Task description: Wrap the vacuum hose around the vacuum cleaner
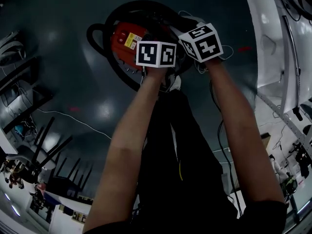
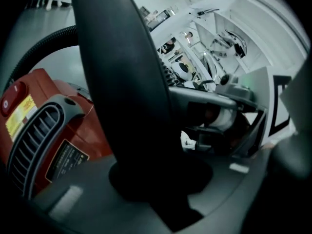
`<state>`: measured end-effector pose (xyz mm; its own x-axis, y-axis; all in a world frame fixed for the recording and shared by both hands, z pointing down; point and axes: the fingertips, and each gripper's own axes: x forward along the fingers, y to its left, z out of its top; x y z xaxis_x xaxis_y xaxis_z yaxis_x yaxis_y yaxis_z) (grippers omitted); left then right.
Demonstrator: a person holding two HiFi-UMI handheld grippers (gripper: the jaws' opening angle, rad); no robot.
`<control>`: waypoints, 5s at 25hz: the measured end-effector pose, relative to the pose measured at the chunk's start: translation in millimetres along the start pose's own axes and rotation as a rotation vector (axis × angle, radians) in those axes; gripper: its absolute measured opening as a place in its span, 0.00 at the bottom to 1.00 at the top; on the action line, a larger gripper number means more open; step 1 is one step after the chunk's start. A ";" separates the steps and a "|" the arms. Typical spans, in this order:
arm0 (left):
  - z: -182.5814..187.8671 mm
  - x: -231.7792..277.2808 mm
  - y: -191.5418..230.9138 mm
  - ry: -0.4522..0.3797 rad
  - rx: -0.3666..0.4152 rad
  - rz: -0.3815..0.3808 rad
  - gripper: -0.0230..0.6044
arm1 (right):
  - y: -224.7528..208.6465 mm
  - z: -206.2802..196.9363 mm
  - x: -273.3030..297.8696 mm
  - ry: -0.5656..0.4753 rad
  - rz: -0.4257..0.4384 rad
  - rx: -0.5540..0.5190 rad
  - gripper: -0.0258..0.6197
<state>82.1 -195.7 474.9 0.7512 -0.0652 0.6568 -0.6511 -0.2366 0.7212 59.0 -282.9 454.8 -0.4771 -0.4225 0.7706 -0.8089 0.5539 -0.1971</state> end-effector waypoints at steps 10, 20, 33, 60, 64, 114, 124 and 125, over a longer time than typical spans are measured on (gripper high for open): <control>23.0 1.9 23.1 -0.146 -0.142 -0.011 0.19 | -3.6 11.6 39.6 0.041 0.084 -0.062 0.30; 39.1 0.8 43.2 -0.231 -0.311 -0.060 0.20 | -7.7 19.0 72.2 0.083 0.107 -0.059 0.30; 45.4 5.5 48.7 -0.227 -0.350 -0.025 0.22 | -21.2 17.9 81.1 0.137 0.077 -0.104 0.38; 73.0 -2.0 44.1 -0.234 -0.436 -0.052 0.23 | -24.2 32.8 -0.4 -0.102 0.064 0.017 0.22; 74.6 1.1 45.0 -0.225 -0.434 -0.049 0.23 | -18.3 27.3 -9.4 -0.103 0.078 0.026 0.21; 72.6 -10.5 27.5 -0.065 -0.384 -0.192 0.40 | 81.9 -84.8 -31.5 0.130 0.244 0.329 0.32; 78.1 -49.1 32.2 -0.083 -0.194 -0.174 0.51 | 87.6 -68.9 -30.9 0.174 0.235 0.159 0.32; 78.9 -51.0 34.3 -0.096 -0.187 -0.162 0.54 | 86.8 -67.6 -31.9 0.170 0.238 0.151 0.32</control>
<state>30.0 -277.1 448.8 0.8482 -0.1344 0.5124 -0.5238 -0.0688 0.8490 27.2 -172.9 454.1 -0.6048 -0.1617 0.7798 -0.7296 0.5050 -0.4611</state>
